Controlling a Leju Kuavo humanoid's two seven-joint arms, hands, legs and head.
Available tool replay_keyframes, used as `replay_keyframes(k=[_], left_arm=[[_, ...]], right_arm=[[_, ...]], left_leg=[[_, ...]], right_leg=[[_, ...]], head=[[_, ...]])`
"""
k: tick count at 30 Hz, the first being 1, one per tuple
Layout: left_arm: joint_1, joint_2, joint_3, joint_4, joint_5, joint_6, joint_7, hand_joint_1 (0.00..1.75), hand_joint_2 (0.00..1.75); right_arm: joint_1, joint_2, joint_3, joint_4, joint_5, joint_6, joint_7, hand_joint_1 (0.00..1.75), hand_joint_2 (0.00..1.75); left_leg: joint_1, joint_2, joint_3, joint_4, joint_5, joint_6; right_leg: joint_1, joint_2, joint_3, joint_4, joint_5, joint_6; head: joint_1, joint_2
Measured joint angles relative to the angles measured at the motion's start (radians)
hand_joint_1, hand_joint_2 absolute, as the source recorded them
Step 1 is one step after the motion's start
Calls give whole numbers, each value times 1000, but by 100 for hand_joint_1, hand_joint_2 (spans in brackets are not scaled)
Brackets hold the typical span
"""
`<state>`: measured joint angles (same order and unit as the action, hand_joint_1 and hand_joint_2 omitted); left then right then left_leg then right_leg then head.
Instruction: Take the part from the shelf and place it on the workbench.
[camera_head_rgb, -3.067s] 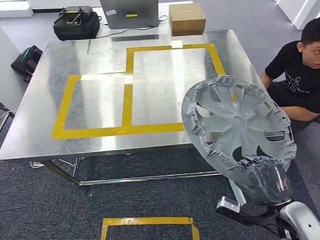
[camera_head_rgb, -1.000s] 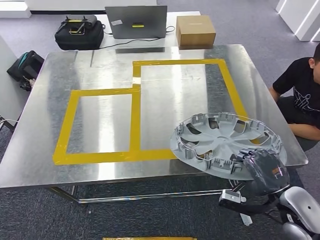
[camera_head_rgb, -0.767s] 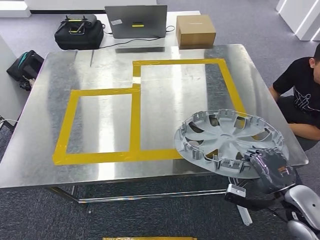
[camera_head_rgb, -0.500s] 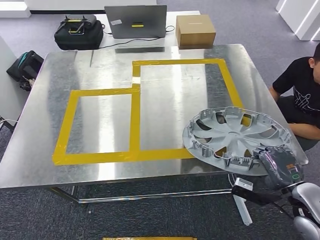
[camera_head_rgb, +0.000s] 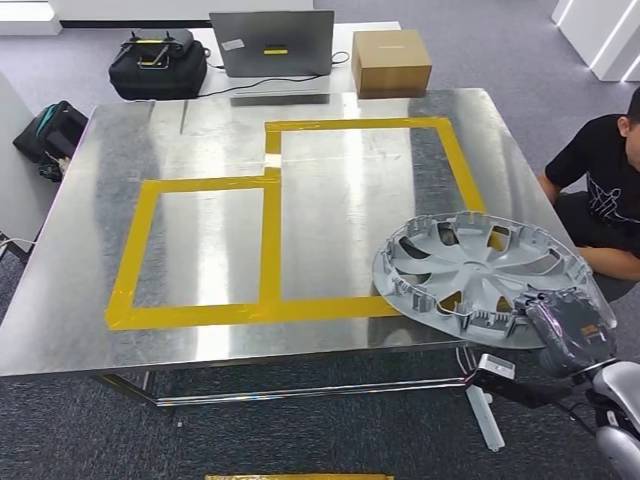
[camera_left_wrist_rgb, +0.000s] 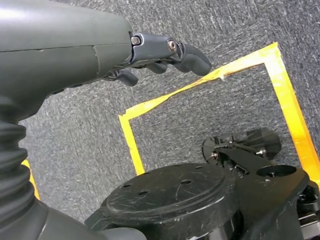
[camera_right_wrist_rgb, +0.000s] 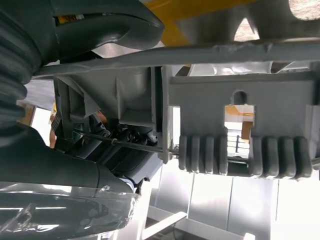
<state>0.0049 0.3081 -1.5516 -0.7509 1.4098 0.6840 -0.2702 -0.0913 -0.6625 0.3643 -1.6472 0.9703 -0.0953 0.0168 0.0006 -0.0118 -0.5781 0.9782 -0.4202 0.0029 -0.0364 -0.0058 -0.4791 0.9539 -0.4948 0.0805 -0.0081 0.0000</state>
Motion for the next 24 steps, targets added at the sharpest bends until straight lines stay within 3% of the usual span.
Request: replay_keyframes(k=[17, 24], left_arm=[[-2, 3, 0, 0, -20, 0, 24, 0, 175], [-9, 2, 0, 13, -78, -24, 49, 0, 175]], right_arm=[[-16, 3, 1, 24, -1, -20, -39, 175, 175], [-95, 36, 53, 39, 6, -25, -104, 175, 175]], left_leg=[[0, 0, 0, 0, 0, 0], [0, 0, 0, 0, 0, 0]], right_leg=[[0, 0, 1, 0, 0, 0], [0, 0, 1, 1, 0, 0]], head=[[0, 0], [0, 0]])
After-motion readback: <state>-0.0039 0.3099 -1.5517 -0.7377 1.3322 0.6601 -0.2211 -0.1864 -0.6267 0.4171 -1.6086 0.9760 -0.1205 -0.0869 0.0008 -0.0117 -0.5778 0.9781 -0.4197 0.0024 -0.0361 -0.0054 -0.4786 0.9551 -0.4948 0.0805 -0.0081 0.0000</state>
